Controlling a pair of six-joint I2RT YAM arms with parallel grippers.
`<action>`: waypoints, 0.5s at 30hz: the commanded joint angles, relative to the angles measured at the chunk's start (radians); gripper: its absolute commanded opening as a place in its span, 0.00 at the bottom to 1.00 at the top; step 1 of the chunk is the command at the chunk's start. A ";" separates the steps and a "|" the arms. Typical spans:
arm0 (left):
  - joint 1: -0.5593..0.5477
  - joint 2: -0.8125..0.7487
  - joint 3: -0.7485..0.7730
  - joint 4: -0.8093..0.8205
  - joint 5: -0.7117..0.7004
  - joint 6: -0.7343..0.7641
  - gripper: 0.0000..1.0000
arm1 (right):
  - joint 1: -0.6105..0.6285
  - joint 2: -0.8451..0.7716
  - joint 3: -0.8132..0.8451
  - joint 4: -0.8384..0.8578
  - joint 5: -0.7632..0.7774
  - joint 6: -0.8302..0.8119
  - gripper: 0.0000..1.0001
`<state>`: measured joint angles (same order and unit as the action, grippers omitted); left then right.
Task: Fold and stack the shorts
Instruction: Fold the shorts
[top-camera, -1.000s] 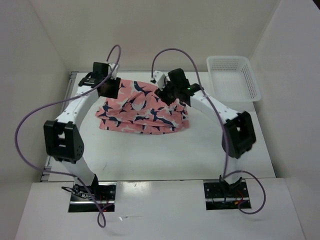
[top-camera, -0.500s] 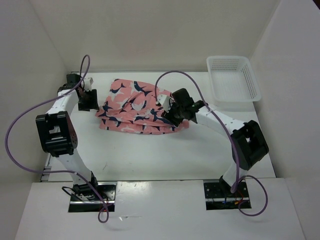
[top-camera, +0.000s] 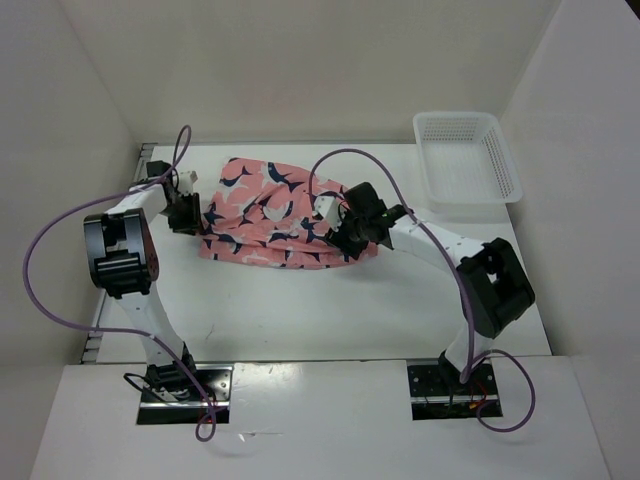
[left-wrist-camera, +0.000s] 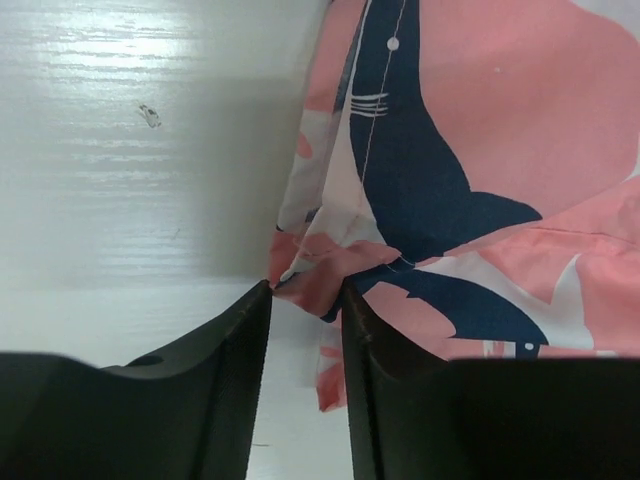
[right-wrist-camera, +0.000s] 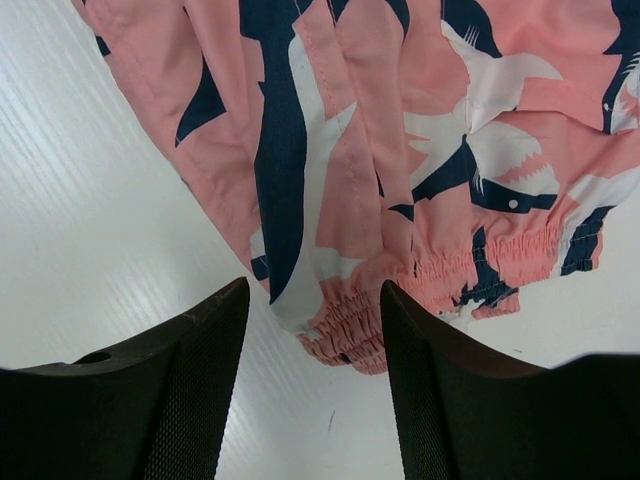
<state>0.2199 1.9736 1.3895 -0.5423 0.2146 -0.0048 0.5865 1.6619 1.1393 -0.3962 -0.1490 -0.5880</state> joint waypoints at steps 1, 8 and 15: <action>0.001 0.031 0.017 0.039 0.014 0.005 0.41 | 0.007 0.013 0.016 0.022 0.003 -0.030 0.61; 0.001 0.041 0.026 0.021 0.040 0.005 0.10 | 0.007 0.047 -0.013 0.025 0.055 -0.041 0.66; 0.001 -0.035 0.017 0.012 0.040 0.005 0.03 | 0.007 0.068 -0.036 0.083 0.112 -0.084 0.52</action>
<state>0.2199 1.9965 1.3933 -0.5297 0.2344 -0.0044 0.5865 1.7138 1.1137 -0.3748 -0.0731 -0.6430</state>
